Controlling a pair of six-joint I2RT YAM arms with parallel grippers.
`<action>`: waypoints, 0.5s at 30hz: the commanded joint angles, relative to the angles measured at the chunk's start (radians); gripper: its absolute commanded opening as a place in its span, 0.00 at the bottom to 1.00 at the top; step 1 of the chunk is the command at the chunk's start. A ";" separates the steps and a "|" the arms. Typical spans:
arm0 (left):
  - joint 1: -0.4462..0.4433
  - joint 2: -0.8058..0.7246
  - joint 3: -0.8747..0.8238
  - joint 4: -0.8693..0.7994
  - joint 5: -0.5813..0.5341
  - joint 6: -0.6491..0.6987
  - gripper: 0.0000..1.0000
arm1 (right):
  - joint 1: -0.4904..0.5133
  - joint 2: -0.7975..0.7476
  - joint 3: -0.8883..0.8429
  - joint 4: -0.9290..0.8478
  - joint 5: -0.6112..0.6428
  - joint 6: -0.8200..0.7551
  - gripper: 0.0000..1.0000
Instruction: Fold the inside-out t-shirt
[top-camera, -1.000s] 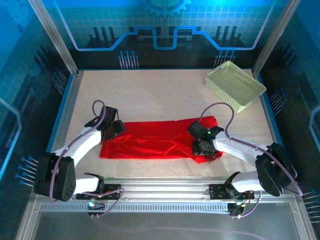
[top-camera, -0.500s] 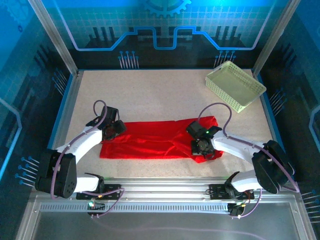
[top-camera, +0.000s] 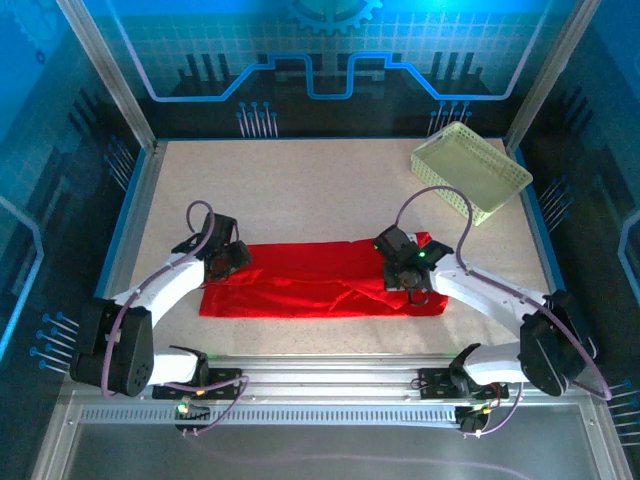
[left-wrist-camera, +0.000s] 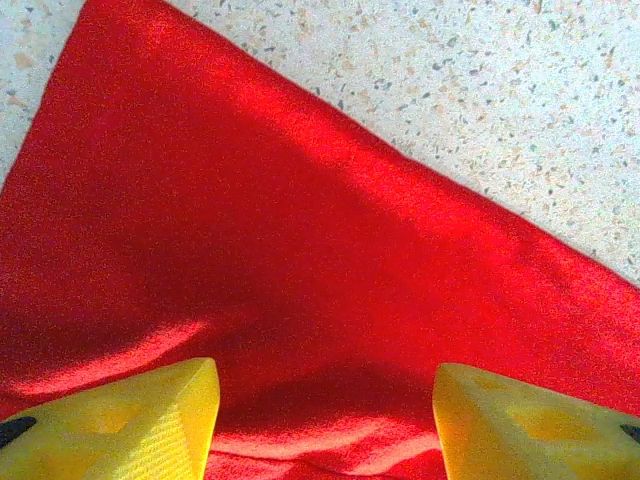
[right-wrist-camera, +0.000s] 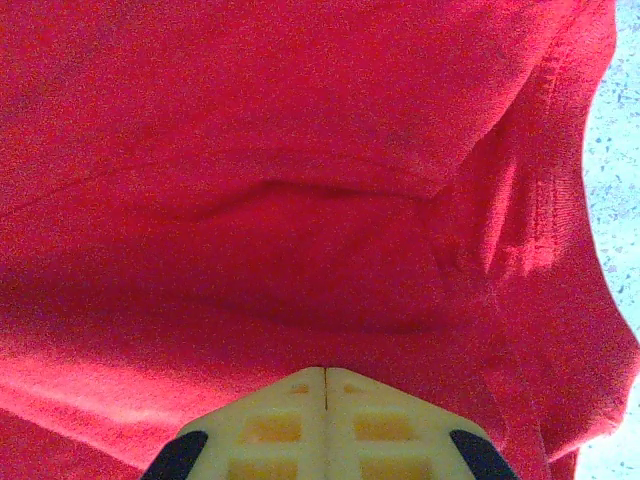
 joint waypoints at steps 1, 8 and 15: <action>0.001 0.000 -0.022 0.004 -0.022 0.012 0.60 | -0.020 0.070 -0.052 0.026 0.100 0.006 0.00; 0.002 0.002 -0.017 -0.002 -0.022 0.014 0.60 | -0.062 0.169 0.027 -0.074 0.136 0.090 0.19; 0.002 -0.061 0.011 -0.051 -0.040 0.030 0.61 | -0.086 0.010 0.073 -0.099 0.057 0.015 0.64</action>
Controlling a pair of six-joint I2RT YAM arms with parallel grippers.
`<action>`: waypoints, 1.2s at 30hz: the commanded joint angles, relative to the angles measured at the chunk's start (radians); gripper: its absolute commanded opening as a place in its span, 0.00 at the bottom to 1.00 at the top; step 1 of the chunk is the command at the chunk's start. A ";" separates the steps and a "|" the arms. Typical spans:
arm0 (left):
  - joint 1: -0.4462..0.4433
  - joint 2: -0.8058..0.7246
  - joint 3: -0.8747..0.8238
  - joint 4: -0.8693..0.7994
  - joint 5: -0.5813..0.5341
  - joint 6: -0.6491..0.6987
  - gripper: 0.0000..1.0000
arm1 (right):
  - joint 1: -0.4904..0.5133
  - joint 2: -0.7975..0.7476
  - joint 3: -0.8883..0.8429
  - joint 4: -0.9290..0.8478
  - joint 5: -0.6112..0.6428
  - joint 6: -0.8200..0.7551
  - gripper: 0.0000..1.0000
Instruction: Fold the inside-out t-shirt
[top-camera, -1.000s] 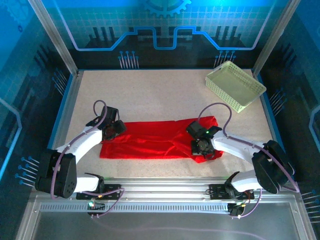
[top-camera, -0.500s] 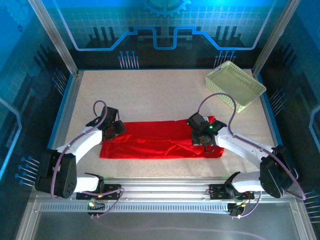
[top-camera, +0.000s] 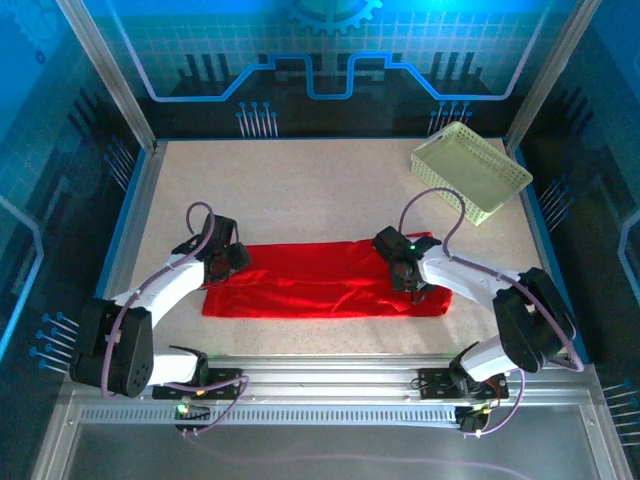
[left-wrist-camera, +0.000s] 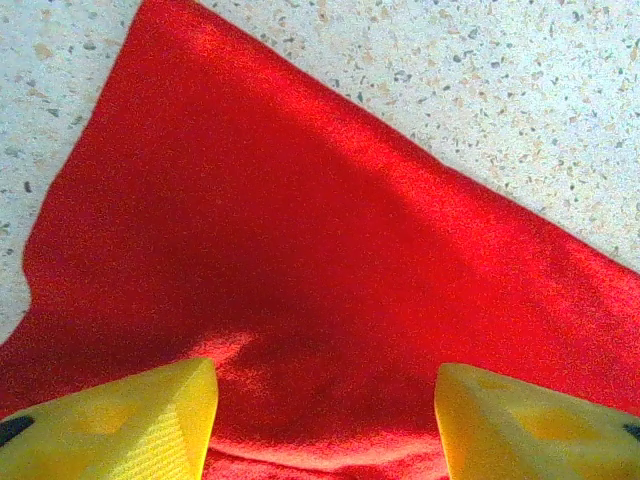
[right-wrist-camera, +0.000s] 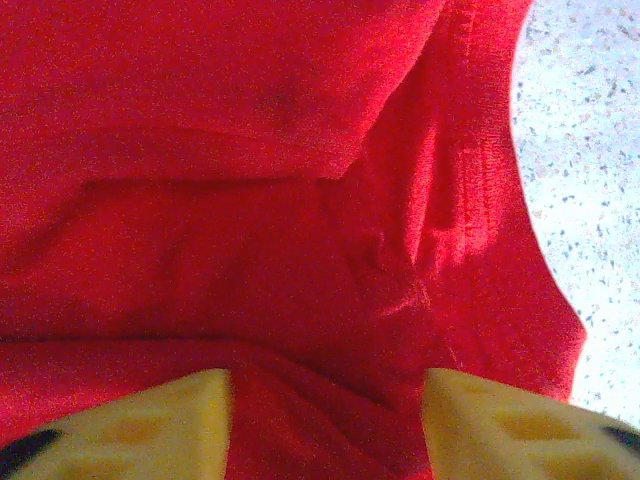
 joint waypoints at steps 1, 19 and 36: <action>0.001 -0.060 0.027 -0.045 -0.019 0.029 0.62 | -0.053 -0.119 0.061 -0.034 -0.041 -0.040 0.67; -0.100 -0.019 0.073 -0.036 0.026 0.021 0.66 | -0.419 0.178 0.145 0.044 -0.351 -0.169 1.00; -0.100 -0.010 0.057 -0.017 0.019 0.018 0.68 | -0.444 0.269 0.161 0.020 -0.298 -0.197 0.98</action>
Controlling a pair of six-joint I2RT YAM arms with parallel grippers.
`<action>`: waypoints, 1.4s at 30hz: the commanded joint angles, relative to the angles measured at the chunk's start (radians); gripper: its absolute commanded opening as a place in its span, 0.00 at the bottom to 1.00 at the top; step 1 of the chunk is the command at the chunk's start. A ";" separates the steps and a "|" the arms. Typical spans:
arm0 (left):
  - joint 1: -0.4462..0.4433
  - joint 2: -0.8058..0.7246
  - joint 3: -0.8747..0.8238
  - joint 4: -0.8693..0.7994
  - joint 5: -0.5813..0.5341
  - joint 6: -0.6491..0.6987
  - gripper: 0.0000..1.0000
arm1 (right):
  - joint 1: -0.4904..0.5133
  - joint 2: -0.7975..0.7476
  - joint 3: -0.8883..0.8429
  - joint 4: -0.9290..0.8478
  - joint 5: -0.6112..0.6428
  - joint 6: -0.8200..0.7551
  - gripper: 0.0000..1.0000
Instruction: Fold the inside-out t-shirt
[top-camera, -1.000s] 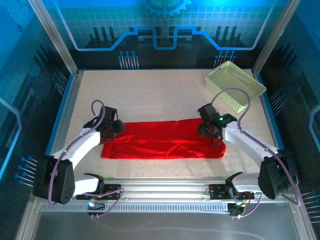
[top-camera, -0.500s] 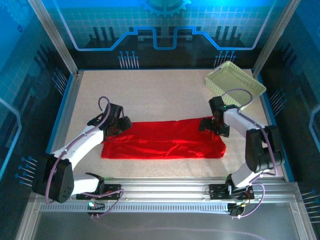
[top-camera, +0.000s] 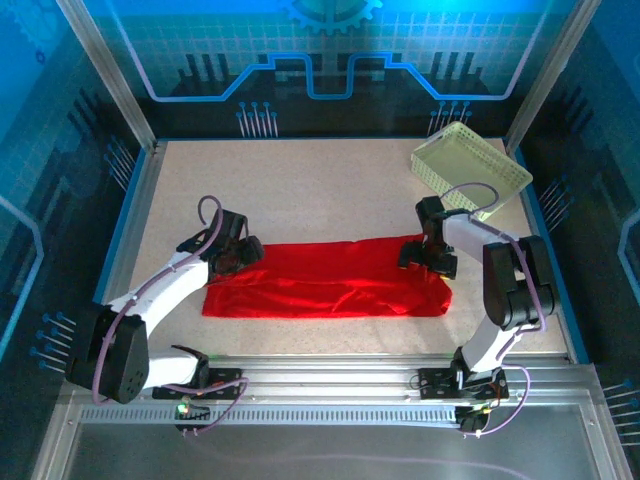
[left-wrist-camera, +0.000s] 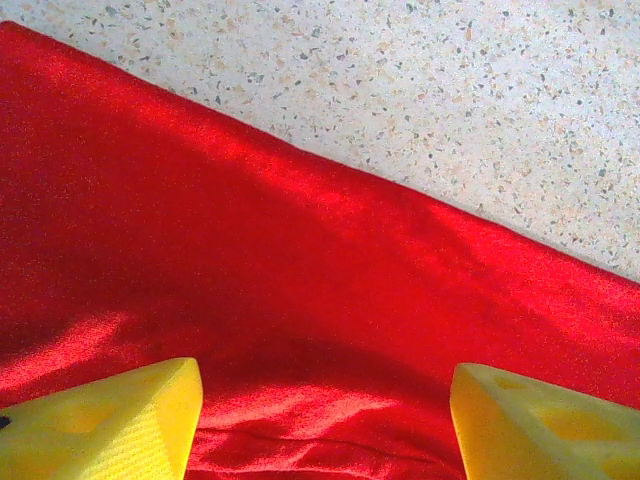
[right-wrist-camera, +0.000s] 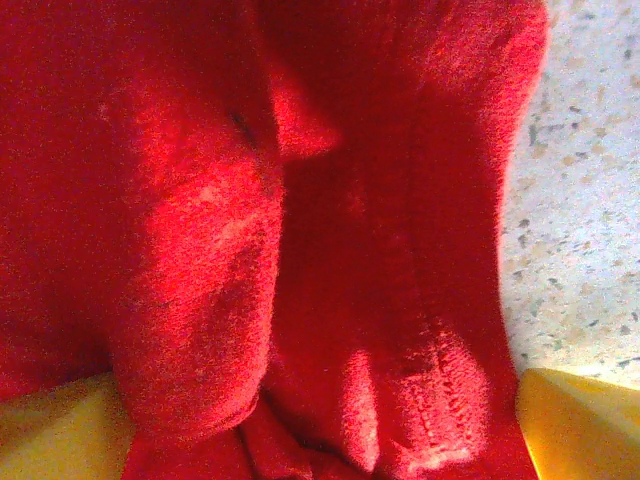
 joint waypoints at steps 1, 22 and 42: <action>-0.004 0.009 -0.011 0.007 0.001 -0.001 0.68 | -0.017 0.005 0.031 -0.048 0.071 -0.037 0.98; -0.003 -0.047 -0.037 0.003 -0.035 -0.009 0.69 | -0.019 0.095 0.045 -0.011 -0.008 -0.046 0.59; -0.013 0.053 -0.079 0.046 0.052 -0.023 0.68 | -0.018 -0.075 0.031 -0.048 0.117 -0.041 0.00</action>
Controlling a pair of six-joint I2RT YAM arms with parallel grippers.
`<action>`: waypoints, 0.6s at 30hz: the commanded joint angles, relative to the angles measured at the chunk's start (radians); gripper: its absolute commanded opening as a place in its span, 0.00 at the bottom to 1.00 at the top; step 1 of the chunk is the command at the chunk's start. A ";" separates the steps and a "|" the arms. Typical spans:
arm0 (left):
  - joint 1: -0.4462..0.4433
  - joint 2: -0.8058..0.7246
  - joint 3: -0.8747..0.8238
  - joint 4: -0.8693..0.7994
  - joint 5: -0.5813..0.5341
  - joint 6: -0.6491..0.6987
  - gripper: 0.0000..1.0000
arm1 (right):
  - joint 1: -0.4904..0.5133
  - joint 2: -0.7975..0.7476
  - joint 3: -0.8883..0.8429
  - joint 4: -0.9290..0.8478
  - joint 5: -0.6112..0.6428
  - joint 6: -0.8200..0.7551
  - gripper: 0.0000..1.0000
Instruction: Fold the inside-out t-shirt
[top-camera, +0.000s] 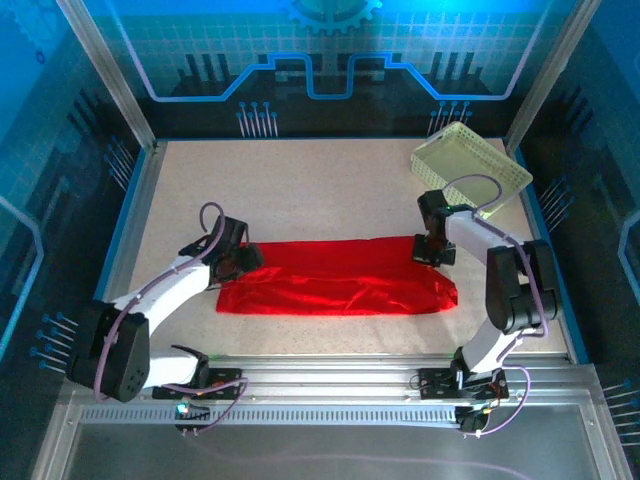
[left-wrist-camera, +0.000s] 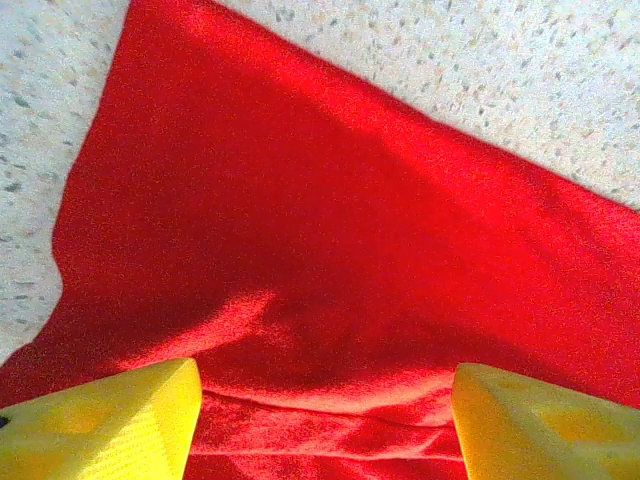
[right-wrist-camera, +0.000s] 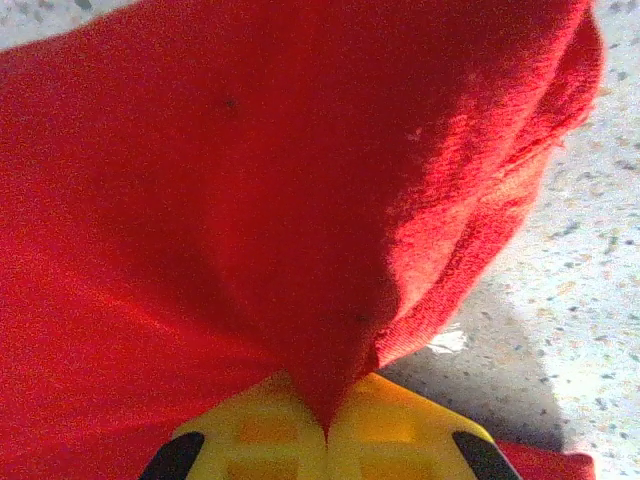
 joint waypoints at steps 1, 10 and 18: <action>-0.014 0.039 -0.022 0.028 0.040 -0.022 0.68 | -0.014 -0.039 0.000 -0.042 0.057 -0.003 0.00; -0.041 0.136 -0.003 0.003 0.060 -0.031 0.68 | -0.029 -0.093 0.012 -0.091 0.148 -0.010 0.00; -0.171 0.201 0.025 0.001 0.025 -0.067 0.67 | -0.039 -0.137 0.073 -0.172 0.229 -0.022 0.00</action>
